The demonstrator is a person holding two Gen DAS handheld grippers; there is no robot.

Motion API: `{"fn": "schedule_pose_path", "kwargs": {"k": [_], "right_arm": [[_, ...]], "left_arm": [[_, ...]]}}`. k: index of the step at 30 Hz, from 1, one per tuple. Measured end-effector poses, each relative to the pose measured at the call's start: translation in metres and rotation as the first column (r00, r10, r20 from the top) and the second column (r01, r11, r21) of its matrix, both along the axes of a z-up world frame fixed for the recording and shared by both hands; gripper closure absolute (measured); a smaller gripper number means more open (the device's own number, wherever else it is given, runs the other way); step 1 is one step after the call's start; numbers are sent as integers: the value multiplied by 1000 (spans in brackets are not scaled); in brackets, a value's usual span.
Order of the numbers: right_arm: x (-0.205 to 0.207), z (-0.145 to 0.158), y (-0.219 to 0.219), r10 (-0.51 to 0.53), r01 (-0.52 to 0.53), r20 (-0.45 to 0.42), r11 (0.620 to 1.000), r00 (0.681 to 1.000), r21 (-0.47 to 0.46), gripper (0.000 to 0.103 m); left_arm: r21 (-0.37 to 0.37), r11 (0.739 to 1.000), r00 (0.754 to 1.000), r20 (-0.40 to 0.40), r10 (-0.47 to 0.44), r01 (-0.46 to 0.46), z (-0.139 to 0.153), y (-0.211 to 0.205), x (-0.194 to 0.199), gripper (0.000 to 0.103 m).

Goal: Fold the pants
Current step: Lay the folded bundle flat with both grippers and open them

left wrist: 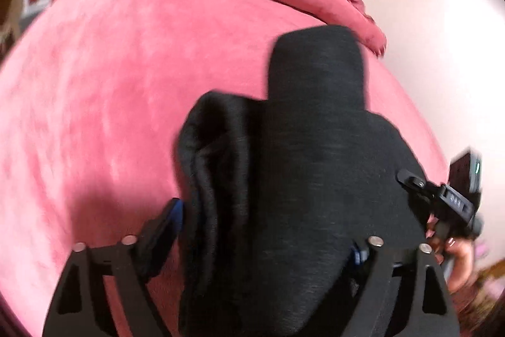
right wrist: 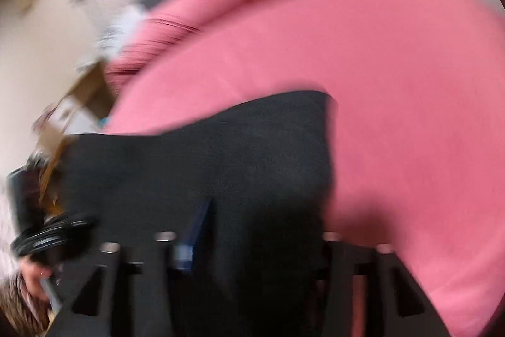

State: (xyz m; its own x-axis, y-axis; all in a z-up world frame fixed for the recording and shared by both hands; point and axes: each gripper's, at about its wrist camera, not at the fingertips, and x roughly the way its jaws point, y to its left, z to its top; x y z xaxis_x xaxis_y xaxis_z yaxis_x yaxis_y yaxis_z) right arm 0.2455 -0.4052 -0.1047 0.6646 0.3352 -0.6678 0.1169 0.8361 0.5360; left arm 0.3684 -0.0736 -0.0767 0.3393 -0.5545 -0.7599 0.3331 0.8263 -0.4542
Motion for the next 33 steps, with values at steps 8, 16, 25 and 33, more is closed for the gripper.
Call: {"fn": "schedule_pose_path", "kwargs": {"k": [8,16,25,33], "right_arm": [[-36,41,21,-130,138,46,946,990,-293,37],[-34,82,65,4,73,147,855,989,-514,50],[24,38,48,-24,34,29,920,999,-390,56],[29,29,56,-16,26,26,897,1000,-442,55]], "left_arm": [[-49,986,977,140,162,-156,49,34,-44,19],[208,978,927,368,-80,2,99,-51,-48,22],[88,980,983,-20,180,-178,24,-8,36,23],[95,980,981,112,161,-172,23,-4,17,11]]}}
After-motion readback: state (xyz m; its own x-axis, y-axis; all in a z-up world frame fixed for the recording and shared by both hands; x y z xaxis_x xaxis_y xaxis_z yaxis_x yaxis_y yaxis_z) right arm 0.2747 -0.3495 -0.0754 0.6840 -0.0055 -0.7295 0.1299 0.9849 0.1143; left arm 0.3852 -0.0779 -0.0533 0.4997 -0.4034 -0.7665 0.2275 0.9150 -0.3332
